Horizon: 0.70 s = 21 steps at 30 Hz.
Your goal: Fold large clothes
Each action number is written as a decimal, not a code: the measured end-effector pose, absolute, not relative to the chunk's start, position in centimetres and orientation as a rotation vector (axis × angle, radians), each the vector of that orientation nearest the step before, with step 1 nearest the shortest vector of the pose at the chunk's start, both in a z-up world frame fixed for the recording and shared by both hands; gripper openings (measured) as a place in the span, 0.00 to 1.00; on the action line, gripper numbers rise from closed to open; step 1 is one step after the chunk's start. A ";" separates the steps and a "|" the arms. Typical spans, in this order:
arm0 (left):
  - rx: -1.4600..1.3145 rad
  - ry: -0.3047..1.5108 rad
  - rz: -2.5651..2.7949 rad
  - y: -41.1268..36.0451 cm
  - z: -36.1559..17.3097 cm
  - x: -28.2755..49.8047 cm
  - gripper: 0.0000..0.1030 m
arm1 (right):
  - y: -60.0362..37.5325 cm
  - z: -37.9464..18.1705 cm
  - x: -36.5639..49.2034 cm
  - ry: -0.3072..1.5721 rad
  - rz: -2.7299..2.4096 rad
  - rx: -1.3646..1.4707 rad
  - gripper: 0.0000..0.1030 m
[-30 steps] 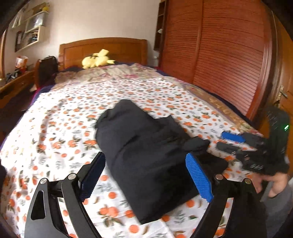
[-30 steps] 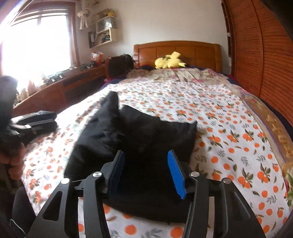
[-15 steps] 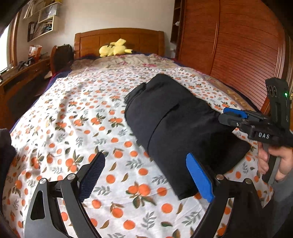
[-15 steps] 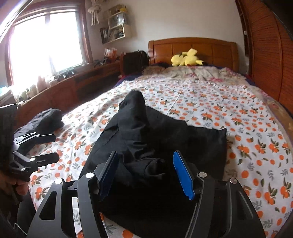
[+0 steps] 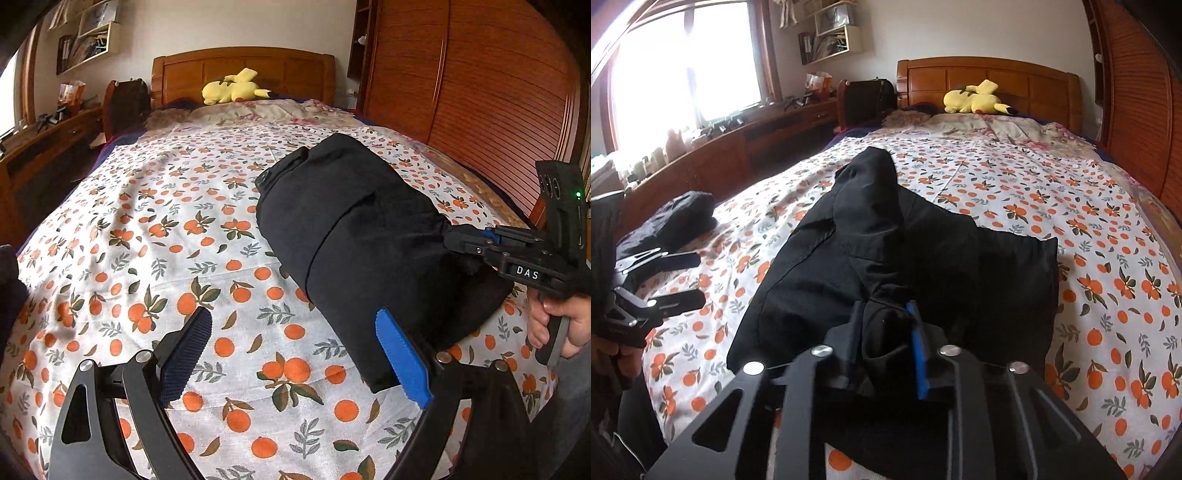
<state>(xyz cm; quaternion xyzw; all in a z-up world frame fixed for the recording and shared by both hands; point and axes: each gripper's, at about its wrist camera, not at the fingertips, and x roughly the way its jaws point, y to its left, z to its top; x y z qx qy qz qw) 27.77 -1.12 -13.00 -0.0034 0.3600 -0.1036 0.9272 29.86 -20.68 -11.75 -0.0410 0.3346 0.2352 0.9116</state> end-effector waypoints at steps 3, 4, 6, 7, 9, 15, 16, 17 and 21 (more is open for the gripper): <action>-0.004 0.735 -0.216 -1.4 -13.0 27.8 0.89 | -20.2 -10.9 28.9 0.651 0.492 -0.114 0.08; -0.003 0.735 -0.218 -1.5 -13.0 27.7 0.89 | -19.9 -10.3 28.2 0.619 0.492 -0.127 0.08; -0.002 0.734 -0.219 -1.6 -13.0 27.7 0.89 | -19.8 -9.3 27.4 0.574 0.482 -0.130 0.07; -0.002 0.734 -0.220 -1.6 -12.9 27.6 0.89 | -20.0 -8.6 26.7 0.541 0.477 -0.122 0.07; -0.003 0.734 -0.221 -1.7 -12.9 27.6 0.89 | -20.6 -7.6 25.8 0.496 0.463 -0.113 0.06; 0.002 0.730 -0.238 -2.7 -12.7 27.6 0.89 | -24.5 -6.0 23.7 0.433 0.386 -0.074 0.05; 0.002 0.729 -0.242 -2.8 -12.7 27.6 0.89 | -25.5 -6.0 23.3 0.431 0.365 -0.069 0.05; 0.002 0.727 -0.246 -3.0 -12.6 27.6 0.89 | -26.2 -6.1 23.0 0.430 0.343 -0.067 0.05; 0.001 0.719 -0.266 -3.8 -12.5 27.6 0.89 | -29.3 -7.1 22.5 0.472 0.236 -0.084 0.05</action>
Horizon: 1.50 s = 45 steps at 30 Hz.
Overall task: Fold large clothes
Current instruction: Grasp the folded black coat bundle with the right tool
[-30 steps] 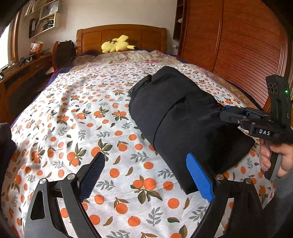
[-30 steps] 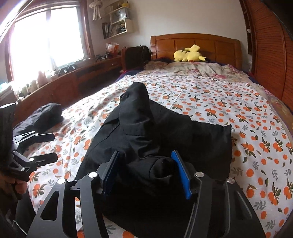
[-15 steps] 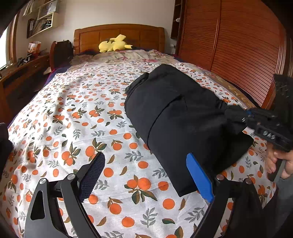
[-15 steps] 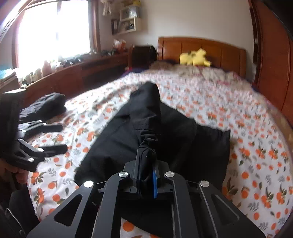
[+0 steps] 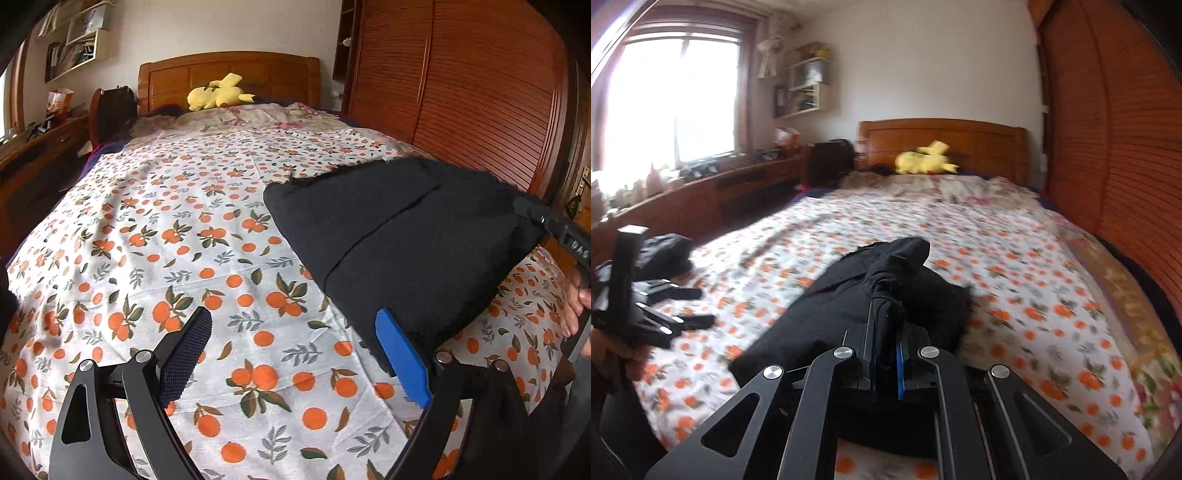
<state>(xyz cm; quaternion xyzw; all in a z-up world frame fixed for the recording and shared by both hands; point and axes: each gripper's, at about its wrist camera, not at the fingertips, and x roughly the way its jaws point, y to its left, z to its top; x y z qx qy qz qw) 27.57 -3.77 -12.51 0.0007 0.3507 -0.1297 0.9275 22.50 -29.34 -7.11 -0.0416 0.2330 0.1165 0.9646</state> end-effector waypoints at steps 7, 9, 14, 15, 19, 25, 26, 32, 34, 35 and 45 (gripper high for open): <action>0.009 0.716 -0.289 -4.7 -12.6 27.4 0.89 | -31.4 -13.0 25.2 0.698 0.146 -0.134 0.06; 0.007 0.714 -0.293 -4.8 -12.6 27.2 0.89 | -31.6 -13.5 25.3 0.707 0.148 -0.107 0.08; 0.005 0.706 -0.301 -4.8 -12.2 26.6 0.89 | -32.1 -11.7 24.5 0.626 0.119 -0.070 0.57; 0.005 0.704 -0.303 -4.8 -12.1 26.4 0.89 | -32.1 -11.2 24.3 0.613 0.124 -0.061 0.61; 0.012 0.689 -0.310 -4.9 -11.8 25.9 0.91 | -31.8 -8.9 23.1 0.539 0.148 -0.030 0.62; 0.045 0.661 -0.307 -5.5 -11.6 25.6 0.92 | -27.6 -9.1 23.4 0.562 0.268 -0.090 0.10; 0.043 0.662 -0.309 -5.4 -11.6 25.6 0.92 | -26.6 -9.6 23.8 0.576 0.300 -0.096 0.10; 0.042 0.672 -0.309 -5.3 -12.2 26.3 0.92 | -24.7 -12.6 25.4 0.659 0.324 -0.113 0.10; 0.040 0.674 -0.309 -5.2 -12.4 26.8 0.92 | -24.6 -14.3 26.0 0.719 0.320 -0.112 0.10; 0.042 0.674 -0.307 -5.2 -12.4 27.1 0.92 | -24.6 -15.1 26.3 0.744 0.323 -0.102 0.10; 0.034 0.692 -0.331 -5.7 -12.6 32.4 0.92 | -26.3 -13.8 23.4 0.681 0.262 -0.081 0.33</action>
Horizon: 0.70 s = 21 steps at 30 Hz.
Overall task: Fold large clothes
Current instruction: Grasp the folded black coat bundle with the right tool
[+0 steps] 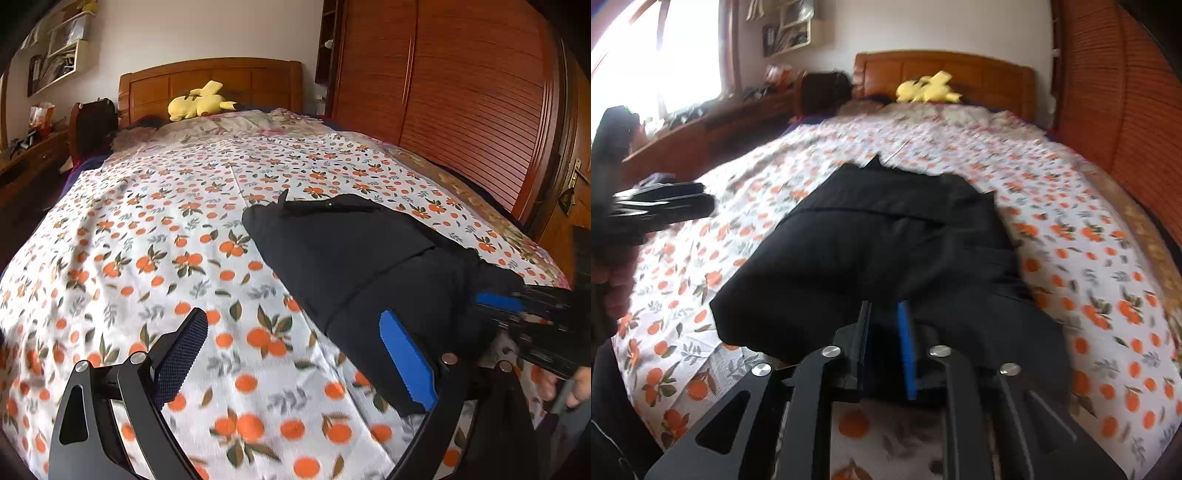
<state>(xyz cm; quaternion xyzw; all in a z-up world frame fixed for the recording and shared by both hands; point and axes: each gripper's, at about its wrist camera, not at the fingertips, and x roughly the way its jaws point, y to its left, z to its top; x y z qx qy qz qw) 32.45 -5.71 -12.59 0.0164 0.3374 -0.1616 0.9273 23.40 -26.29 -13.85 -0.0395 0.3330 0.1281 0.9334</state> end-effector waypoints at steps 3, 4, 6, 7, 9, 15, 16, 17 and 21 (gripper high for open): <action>0.032 0.694 -0.342 -6.1 -12.5 34.5 0.92 | -28.7 -12.5 21.5 0.628 0.185 -0.049 0.74; 0.032 0.696 -0.344 -6.3 -12.6 35.1 0.92 | -29.3 -12.3 21.2 0.624 0.172 -0.041 0.74; 0.033 0.701 -0.348 -6.7 -12.8 36.6 0.92 | -30.4 -12.1 20.9 0.623 0.135 -0.027 0.74; 0.035 0.704 -0.348 -6.7 -13.0 37.2 0.92 | -30.8 -12.1 20.9 0.622 0.119 -0.023 0.74; 0.042 0.715 -0.347 -7.0 -13.5 38.7 0.92 | -31.5 -12.2 21.4 0.626 0.097 -0.009 0.74; 0.059 0.744 -0.331 -7.5 -15.2 43.0 0.92 | -32.5 -13.8 23.9 0.669 0.079 0.046 0.74; 0.061 0.746 -0.327 -7.4 -15.5 43.6 0.92 | -32.4 -14.2 24.5 0.680 0.077 0.053 0.74; 0.061 0.750 -0.320 -7.4 -15.7 44.4 0.92 | -32.4 -14.6 24.6 0.686 0.078 0.055 0.74; 0.044 0.776 -0.303 -6.9 -16.8 47.3 0.92 | -31.9 -16.1 25.9 0.728 0.077 0.045 0.74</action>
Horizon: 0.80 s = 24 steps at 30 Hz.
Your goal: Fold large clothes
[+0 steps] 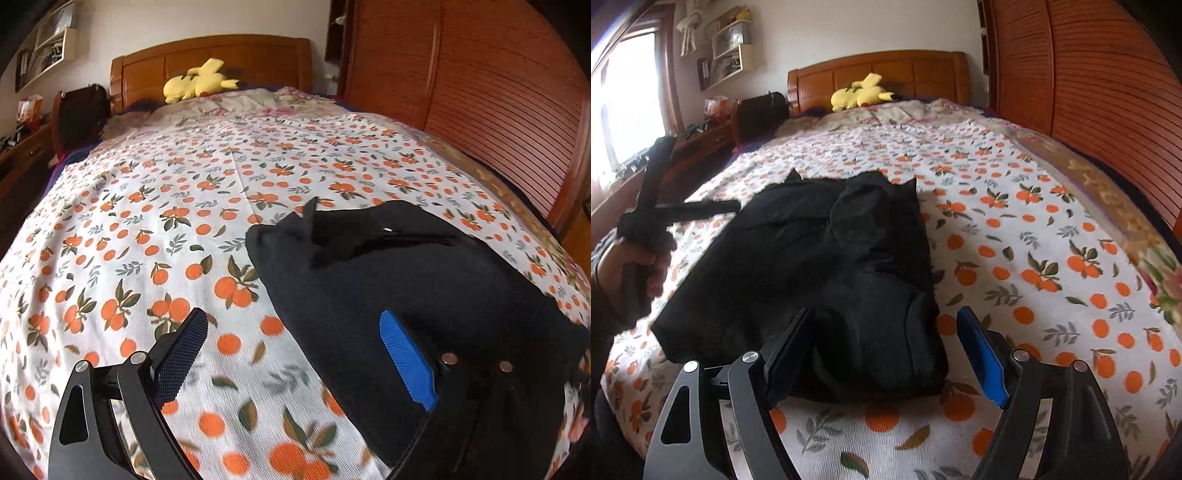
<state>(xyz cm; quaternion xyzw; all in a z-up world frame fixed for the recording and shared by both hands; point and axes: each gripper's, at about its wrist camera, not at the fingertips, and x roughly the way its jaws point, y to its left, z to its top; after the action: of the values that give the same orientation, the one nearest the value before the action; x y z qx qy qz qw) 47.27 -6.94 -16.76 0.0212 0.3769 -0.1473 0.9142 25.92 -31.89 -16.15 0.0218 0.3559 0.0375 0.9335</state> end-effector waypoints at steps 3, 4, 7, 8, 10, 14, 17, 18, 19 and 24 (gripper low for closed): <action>0.011 0.790 -0.294 -6.3 -17.3 49.7 0.92 | -31.9 -17.2 26.5 0.756 0.080 0.046 0.74; 0.004 0.793 -0.291 -6.2 -17.3 50.2 0.92 | -31.9 -17.4 26.5 0.761 0.082 0.045 0.74; -0.016 0.798 -0.290 -5.8 -17.6 52.2 0.94 | -31.8 -17.8 26.7 0.775 0.094 0.050 0.74; -0.021 0.798 -0.288 -5.7 -17.6 52.8 0.94 | -31.8 -17.9 26.7 0.779 0.097 0.050 0.74; -0.008 0.804 -0.266 -5.7 -17.8 54.0 0.94 | -31.8 -18.2 26.8 0.784 0.101 0.050 0.74; -0.013 0.828 -0.259 -5.4 -18.6 55.8 0.95 | -31.7 -18.4 26.9 0.792 0.108 0.053 0.74; -0.003 0.867 -0.263 -5.8 -19.8 56.5 0.92 | -31.6 -18.4 27.1 0.805 0.117 0.054 0.74; 0.014 0.879 -0.268 -6.1 -20.2 56.5 0.89 | -31.5 -18.4 27.2 0.810 0.126 0.058 0.70; 0.035 0.882 -0.277 -6.6 -20.6 56.3 0.83 | -31.4 -18.4 27.2 0.817 0.132 0.058 0.69; 0.038 0.904 -0.317 -8.1 -21.1 55.7 0.54 | -31.1 -18.5 27.6 0.845 0.181 0.083 0.54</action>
<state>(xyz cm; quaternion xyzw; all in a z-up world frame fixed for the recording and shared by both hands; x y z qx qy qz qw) 55.71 -8.14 -21.08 0.0181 0.4348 -0.1524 0.8873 27.56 -31.05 -18.49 0.0402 0.4093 0.0875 0.9073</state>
